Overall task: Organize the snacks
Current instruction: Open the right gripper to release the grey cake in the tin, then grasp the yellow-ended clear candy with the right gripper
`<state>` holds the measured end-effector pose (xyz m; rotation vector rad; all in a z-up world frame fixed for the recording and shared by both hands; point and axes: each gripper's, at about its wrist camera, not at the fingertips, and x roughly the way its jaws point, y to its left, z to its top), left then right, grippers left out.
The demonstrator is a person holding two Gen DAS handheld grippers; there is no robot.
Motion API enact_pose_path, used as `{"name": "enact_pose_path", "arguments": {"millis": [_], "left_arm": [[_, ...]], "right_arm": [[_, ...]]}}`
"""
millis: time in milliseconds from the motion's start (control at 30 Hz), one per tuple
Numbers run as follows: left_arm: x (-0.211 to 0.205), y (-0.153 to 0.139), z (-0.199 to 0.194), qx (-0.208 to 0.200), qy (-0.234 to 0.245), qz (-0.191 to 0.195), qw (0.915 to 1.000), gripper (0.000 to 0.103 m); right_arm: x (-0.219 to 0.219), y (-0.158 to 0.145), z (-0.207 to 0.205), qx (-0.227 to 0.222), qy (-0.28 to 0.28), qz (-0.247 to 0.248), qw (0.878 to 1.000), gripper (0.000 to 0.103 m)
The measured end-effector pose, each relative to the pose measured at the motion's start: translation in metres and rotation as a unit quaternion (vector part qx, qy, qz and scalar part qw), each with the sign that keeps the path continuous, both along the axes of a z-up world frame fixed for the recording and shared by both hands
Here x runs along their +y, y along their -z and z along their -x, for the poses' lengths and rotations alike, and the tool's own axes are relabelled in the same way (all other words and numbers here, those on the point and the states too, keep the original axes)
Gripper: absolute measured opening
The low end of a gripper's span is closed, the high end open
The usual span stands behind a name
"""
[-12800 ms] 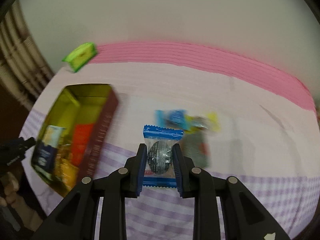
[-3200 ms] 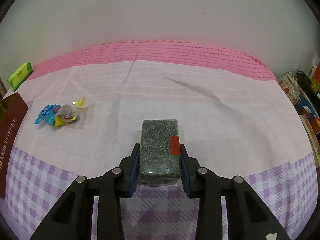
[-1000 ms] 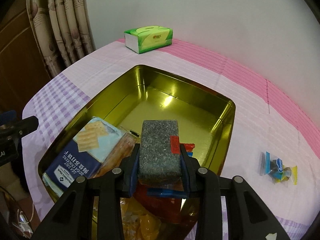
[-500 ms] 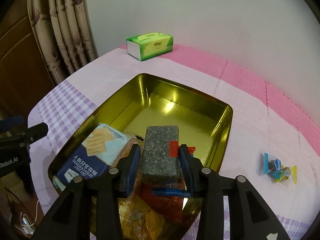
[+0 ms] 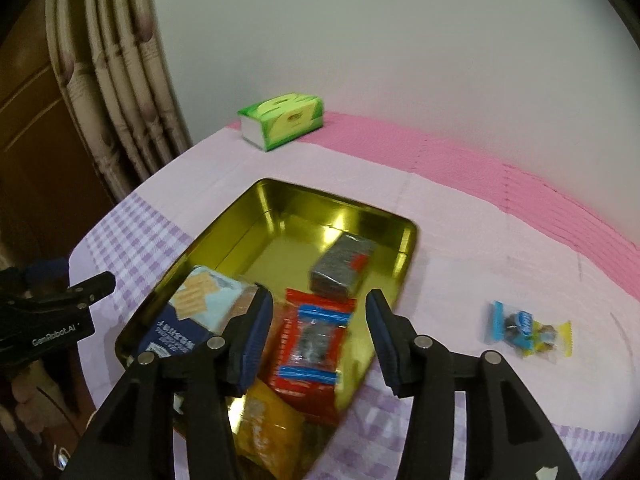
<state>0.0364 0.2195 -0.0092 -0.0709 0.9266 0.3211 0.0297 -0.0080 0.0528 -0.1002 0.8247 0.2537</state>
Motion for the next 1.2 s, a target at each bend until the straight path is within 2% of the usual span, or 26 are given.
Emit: {"name": "enact_pose_path", "arguments": {"millis": [267,600,733,1200], "left_arm": [[-0.001,0.0,0.0,0.0,-0.001,0.001,1.0,0.078],[-0.003,0.001,0.001,0.0,0.002,0.001,1.0,0.079],[-0.003,0.001,0.001,-0.001,0.003,0.0,1.0,0.079],[-0.001,0.001,-0.002,-0.003,-0.002,-0.001,1.0,0.079]], "right_arm": [[-0.069,-0.005,0.005,-0.01,0.062,0.001,0.998,0.048],[-0.179,0.01,-0.002,0.004,0.169,0.017,0.986,0.048],[-0.195,0.024,-0.008,0.018,0.182,0.02,0.983,0.05],[-0.208,0.062,-0.037,0.028,0.199,0.018,0.979,0.054]]}}
